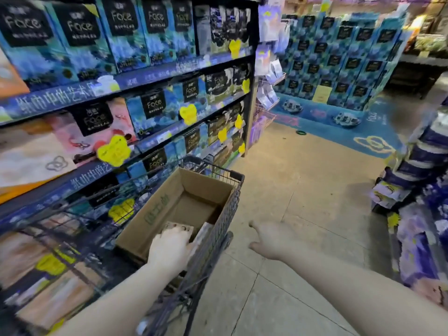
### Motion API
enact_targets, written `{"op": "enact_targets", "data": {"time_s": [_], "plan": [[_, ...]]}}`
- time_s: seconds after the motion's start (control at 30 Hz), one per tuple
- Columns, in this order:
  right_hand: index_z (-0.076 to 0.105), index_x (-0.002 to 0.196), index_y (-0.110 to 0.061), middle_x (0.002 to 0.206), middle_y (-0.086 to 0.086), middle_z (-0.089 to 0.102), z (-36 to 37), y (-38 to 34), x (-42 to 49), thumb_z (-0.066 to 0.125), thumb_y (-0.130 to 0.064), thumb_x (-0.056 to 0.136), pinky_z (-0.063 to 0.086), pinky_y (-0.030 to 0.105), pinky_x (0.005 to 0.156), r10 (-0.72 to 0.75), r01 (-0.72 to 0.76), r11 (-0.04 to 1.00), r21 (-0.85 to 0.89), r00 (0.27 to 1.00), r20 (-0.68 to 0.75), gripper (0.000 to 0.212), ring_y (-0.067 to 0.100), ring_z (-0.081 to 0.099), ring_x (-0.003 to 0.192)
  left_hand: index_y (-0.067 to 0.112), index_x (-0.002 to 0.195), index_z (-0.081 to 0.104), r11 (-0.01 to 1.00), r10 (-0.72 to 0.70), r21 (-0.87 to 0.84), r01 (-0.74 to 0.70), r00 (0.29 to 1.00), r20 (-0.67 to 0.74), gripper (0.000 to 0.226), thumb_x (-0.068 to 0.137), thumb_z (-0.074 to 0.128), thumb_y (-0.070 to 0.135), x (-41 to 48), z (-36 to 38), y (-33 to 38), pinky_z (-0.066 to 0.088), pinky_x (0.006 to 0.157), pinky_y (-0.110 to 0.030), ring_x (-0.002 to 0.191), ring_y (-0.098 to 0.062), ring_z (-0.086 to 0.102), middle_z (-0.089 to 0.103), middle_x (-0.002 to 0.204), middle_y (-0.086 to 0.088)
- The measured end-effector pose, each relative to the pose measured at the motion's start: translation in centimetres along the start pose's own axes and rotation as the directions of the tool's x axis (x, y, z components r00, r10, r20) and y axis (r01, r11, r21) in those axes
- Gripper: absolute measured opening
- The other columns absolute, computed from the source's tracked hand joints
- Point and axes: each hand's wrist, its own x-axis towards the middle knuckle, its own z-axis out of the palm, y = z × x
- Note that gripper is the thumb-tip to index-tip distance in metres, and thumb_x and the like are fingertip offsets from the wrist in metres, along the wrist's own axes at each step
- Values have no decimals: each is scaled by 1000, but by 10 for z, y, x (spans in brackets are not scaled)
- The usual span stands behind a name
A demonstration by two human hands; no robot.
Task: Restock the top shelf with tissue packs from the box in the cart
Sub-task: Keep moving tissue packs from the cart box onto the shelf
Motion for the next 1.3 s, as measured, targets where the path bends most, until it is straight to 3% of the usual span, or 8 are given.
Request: {"op": "enact_targets", "data": {"time_s": [0.3, 0.43, 0.63, 0.83, 1.0, 1.17, 1.3], "plan": [[38, 138, -23, 128, 4, 57, 0, -26, 128, 53, -46, 90, 53, 39, 86, -259, 268, 960, -86, 961, 101, 55, 26, 57, 112, 22, 114, 54, 956, -290, 10, 293, 937, 198, 38, 91, 43, 50, 45, 46, -52, 40, 92, -35, 117, -25, 51, 52, 120, -1], [37, 140, -26, 136, 1, 52, -4, -27, 186, 53, -49, 89, 50, 38, 94, -264, 286, 952, -105, 947, 182, 59, 23, 52, 121, 22, 114, 55, 917, -352, -90, 389, 894, 278, 38, 90, 46, 50, 84, 75, -69, 42, 94, -36, 113, -24, 52, 53, 119, -2], [38, 141, -23, 136, 0, 52, -15, -34, 273, 54, -40, 91, 47, 29, 89, -248, 302, 933, -194, 933, 260, 55, 20, 52, 122, 21, 113, 53, 833, -380, -239, 498, 830, 407, 38, 90, 48, 51, 123, 109, -77, 45, 86, -34, 112, -24, 53, 52, 123, -2], [39, 138, -27, 133, 0, 54, 6, -62, 329, 53, -48, 89, 46, 38, 97, -270, 380, 893, -242, 881, 388, 56, 22, 54, 120, 24, 131, 44, 701, -433, -308, 643, 727, 533, 46, 92, 48, 48, 118, 140, -79, 47, 89, -31, 117, -21, 52, 46, 133, -1], [40, 137, -25, 131, 3, 54, 40, -74, 375, 54, -46, 90, 44, 39, 98, -266, 441, 859, -261, 819, 508, 54, 24, 52, 120, 21, 143, 30, 548, -479, -321, 772, 605, 636, 60, 92, 48, 47, 115, 171, -75, 46, 94, -33, 121, -25, 50, 43, 139, -6], [44, 131, -22, 126, 4, 55, 78, -76, 420, 55, -44, 88, 48, 38, 94, -259, 525, 814, -249, 711, 654, 49, 22, 54, 113, 18, 140, 33, 403, -521, -255, 879, 449, 726, 57, 92, 49, 45, 126, 199, -55, 45, 93, -31, 122, -26, 49, 44, 137, -9], [45, 131, -22, 129, 4, 54, 111, -78, 448, 58, -43, 87, 48, 38, 94, -228, 540, 810, -227, 648, 727, 51, 23, 54, 114, 19, 131, 38, 426, -627, -18, 904, 310, 715, 56, 87, 50, 51, 146, 219, -43, 42, 89, -36, 116, -24, 50, 49, 128, -5]]}}
